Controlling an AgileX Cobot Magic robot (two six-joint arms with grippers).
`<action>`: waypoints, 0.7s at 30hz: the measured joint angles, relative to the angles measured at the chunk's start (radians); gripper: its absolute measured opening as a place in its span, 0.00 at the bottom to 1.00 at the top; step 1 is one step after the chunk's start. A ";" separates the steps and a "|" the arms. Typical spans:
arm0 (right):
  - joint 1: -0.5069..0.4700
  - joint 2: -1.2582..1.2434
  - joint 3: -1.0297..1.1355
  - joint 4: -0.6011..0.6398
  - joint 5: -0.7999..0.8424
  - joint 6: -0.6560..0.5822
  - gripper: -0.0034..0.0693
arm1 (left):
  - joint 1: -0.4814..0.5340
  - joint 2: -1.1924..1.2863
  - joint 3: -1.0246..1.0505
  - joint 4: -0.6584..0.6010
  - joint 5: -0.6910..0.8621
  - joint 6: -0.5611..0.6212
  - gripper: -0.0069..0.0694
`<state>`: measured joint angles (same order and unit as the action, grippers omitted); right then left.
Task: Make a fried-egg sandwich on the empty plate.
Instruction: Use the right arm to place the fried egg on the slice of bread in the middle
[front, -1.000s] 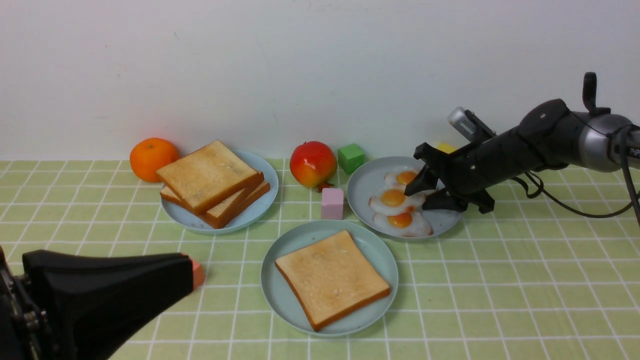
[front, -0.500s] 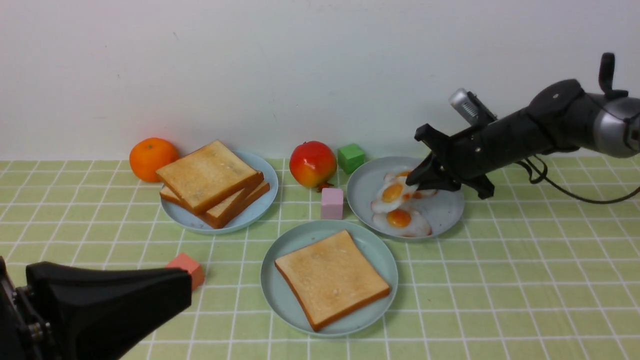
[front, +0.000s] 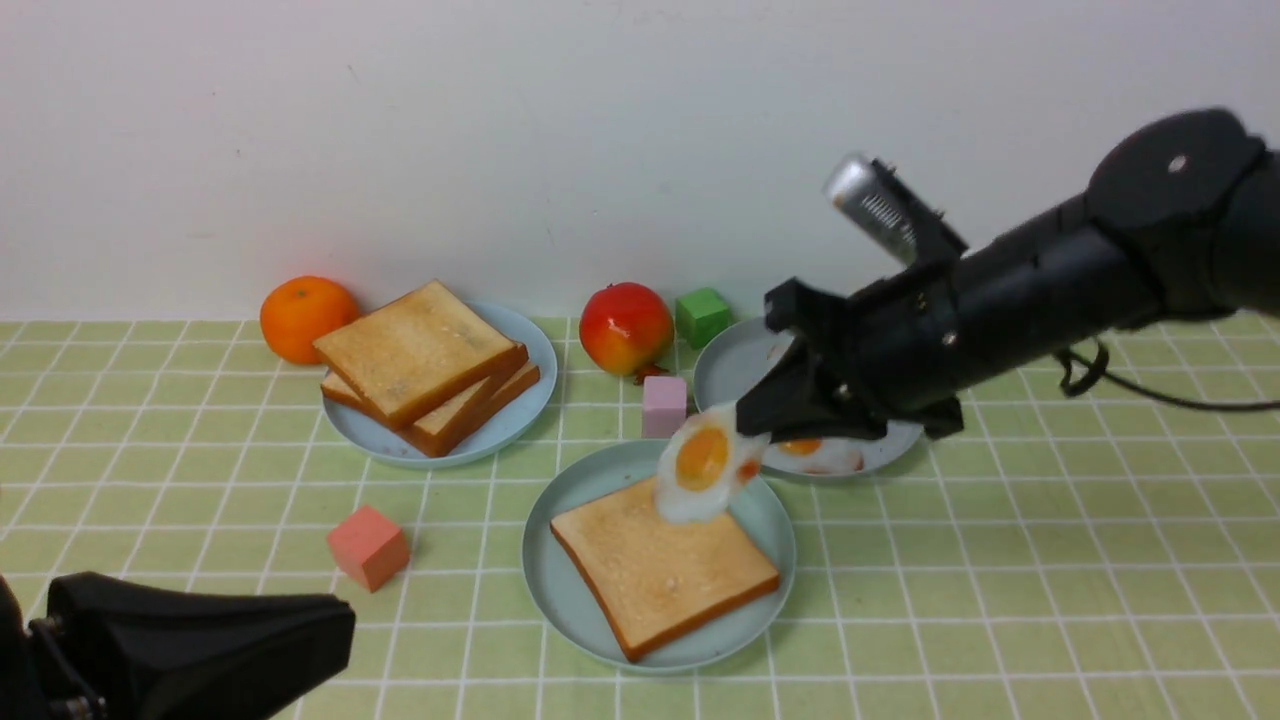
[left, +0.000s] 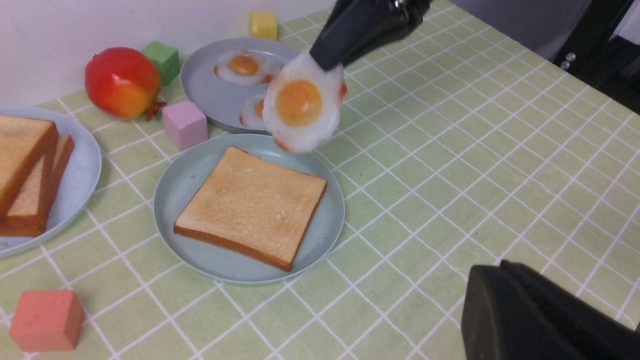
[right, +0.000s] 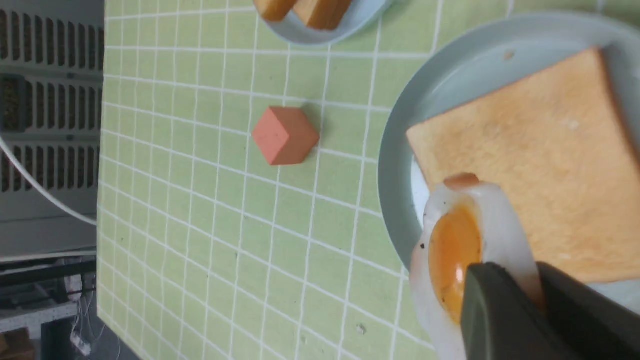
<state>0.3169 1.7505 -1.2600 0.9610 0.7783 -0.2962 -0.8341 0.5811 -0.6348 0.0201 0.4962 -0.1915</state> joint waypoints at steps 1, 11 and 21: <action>0.030 -0.002 0.052 0.051 -0.073 -0.025 0.15 | 0.000 0.000 0.000 0.000 0.002 0.000 0.07; 0.087 0.136 0.118 0.466 -0.262 -0.293 0.15 | 0.000 0.000 0.000 0.002 0.007 0.000 0.08; 0.083 0.200 0.118 0.526 -0.273 -0.324 0.23 | 0.000 0.000 0.000 0.003 0.025 0.000 0.08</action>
<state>0.4001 1.9501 -1.1419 1.4871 0.5049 -0.6200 -0.8341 0.5811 -0.6348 0.0236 0.5212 -0.1915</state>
